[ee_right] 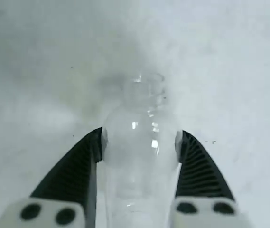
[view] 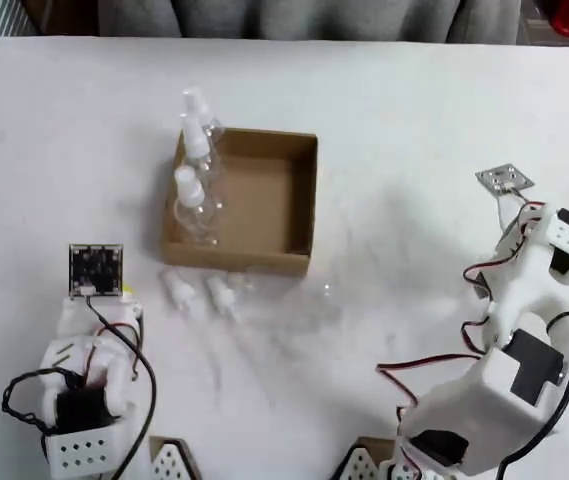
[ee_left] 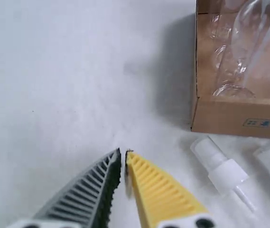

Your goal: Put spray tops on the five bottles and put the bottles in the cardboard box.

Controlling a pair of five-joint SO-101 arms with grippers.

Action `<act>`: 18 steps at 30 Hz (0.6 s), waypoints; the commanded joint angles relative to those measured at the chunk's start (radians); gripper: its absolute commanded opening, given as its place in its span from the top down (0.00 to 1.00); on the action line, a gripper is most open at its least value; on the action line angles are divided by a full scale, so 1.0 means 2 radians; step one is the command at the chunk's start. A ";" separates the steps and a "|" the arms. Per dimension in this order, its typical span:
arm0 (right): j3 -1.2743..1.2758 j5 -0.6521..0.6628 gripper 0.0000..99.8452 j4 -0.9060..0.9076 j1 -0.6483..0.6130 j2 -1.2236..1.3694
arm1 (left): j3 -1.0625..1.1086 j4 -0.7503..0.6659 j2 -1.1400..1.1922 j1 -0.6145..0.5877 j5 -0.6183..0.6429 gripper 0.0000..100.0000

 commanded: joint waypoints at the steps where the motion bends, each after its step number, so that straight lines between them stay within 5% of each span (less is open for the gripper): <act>1: -0.025 0.002 0.96 0.003 0.012 -0.033 | -0.002 -0.016 -0.010 -0.003 -0.005 0.98; 11: -0.021 -0.034 0.97 0.165 0.010 -0.145 | -0.002 -0.016 -0.010 -0.003 -0.005 0.98; 18: 0.004 -0.082 0.97 0.184 -0.021 -0.207 | -0.017 -0.007 -0.009 0.022 -0.004 0.98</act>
